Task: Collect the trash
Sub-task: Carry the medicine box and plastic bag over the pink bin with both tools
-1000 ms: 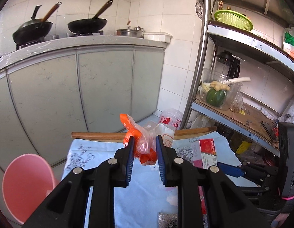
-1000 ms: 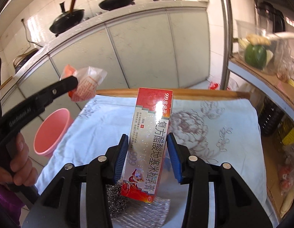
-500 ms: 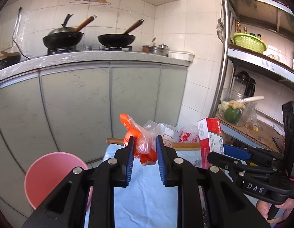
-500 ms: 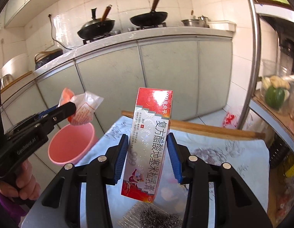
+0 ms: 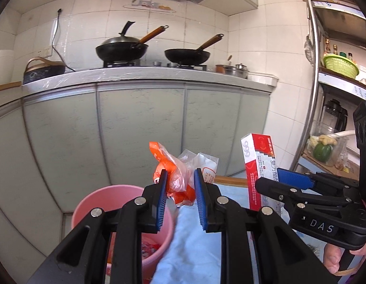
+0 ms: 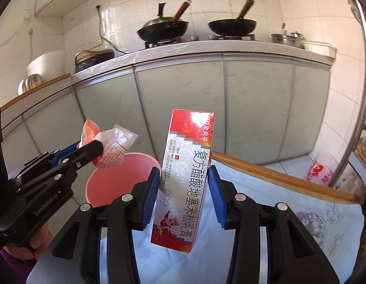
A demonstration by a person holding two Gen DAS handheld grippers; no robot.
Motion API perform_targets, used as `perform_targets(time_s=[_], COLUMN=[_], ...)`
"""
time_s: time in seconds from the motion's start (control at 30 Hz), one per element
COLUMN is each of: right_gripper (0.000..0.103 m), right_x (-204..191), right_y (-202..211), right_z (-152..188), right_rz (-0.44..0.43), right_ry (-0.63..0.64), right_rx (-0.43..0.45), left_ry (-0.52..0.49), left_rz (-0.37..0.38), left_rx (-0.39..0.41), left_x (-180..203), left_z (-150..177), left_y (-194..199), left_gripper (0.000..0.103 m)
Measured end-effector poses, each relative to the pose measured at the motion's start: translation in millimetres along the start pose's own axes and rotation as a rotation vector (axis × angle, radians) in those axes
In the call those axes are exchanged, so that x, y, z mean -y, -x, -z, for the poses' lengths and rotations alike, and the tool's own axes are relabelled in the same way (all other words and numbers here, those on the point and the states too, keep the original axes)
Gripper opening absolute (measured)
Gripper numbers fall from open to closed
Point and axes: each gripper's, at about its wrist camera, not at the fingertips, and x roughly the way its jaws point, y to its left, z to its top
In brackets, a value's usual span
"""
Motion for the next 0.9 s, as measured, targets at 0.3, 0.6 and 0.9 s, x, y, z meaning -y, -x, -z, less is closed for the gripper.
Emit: perform_targets(time_s=[0.3, 0.6, 0.9], right_gripper=[0.043, 0.043, 0.043], right_x=[-48.0, -73.1, -85.4], right_y=[-34.1, -77.1, -122.4], right_z=[-11.3, -9.1, 2.0], right_rz=[-0.076, -0.112, -0.139], right_ry=[0.076, 0.075, 0.075], right_rx=[-0.016, -0.057, -0.138], left_ry=[0.033, 0.071, 0.103], left_rz=[-0.115, -0.183, -0.212], left_rx=[-0.028, -0.090, -0.173], left_x=[-43.2, -74.1, -91.1], left_z=[12.7, 35.4, 56.7], left_y=[-0.8, -16.9, -38.4], left_gripper=[0.022, 0.022, 0.022])
